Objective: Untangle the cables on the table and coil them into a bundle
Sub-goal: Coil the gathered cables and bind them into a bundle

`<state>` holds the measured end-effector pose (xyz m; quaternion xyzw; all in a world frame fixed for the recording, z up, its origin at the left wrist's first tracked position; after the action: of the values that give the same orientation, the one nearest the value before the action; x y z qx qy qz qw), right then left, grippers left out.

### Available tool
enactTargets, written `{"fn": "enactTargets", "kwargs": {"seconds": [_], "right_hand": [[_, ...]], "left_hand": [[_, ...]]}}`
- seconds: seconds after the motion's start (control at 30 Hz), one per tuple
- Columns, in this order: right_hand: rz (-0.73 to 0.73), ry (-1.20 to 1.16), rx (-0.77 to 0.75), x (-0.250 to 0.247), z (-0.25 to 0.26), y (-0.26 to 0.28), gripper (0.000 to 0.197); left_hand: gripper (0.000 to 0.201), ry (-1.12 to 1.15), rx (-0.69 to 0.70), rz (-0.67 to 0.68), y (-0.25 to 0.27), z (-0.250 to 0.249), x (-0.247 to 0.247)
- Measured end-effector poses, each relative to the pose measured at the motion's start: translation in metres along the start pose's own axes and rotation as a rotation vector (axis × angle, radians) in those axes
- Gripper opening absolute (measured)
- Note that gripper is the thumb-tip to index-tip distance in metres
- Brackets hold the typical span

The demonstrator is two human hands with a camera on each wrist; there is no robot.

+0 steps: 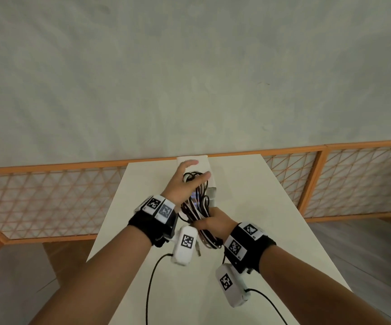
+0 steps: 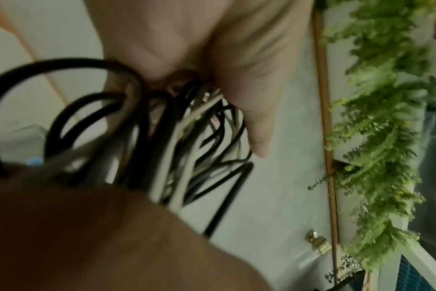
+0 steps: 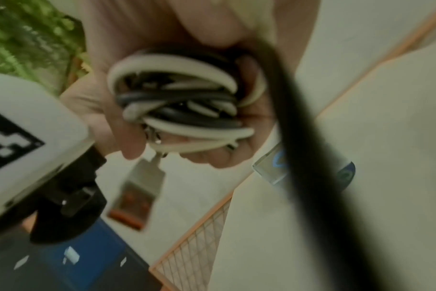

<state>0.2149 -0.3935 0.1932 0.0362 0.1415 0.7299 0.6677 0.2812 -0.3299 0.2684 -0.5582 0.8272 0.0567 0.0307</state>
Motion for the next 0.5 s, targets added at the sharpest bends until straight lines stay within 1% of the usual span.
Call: {"fn": "enactTargets", "kwargs": {"seconds": [0.07,0.1,0.13,0.17,0.27,0.4,0.5], "right_hand": [[-0.005,0.022,-0.013,-0.0003,0.0033,0.0,0.02],[0.001,0.029,-0.018,0.0,0.0049,0.0005,0.019],[0.012,0.027,-0.017,0.0,0.0043,-0.0003,0.02],[0.026,0.015,-0.015,0.0007,0.0043,-0.0005,0.023],[0.025,-0.011,-0.006,0.0016,0.0022,-0.0025,0.025],[-0.026,-0.003,-0.014,0.0019,0.0009,-0.0074,0.02],[-0.025,-0.028,-0.034,0.0071,0.0047,-0.0073,0.009]], "left_hand": [[0.028,0.059,-0.003,-0.046,-0.0095,0.0027,-0.0023],[0.017,0.067,-0.009,-0.071,-0.0117,0.0029,-0.0028],[0.01,0.069,-0.019,-0.082,-0.0119,0.0027,-0.0019],[0.008,0.086,-0.031,-0.08,-0.0106,0.0021,0.0002],[0.014,0.154,-0.088,-0.082,-0.01,0.0055,0.0012],[0.012,0.153,-0.083,-0.096,-0.0084,0.0038,0.0003],[0.014,0.137,-0.11,-0.114,-0.0125,0.0101,-0.0054]]}}
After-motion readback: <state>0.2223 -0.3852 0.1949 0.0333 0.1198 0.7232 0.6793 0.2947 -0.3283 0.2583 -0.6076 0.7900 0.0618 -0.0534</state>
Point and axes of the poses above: each hand's wrist, its own y-axis away from the middle knuckle, its own x-axis out of the palm, z = x × y, the point moved 10 cm from there along -y, towards the middle knuckle, and after that the axes turned 1 degree about y, right-handed, at the moved point
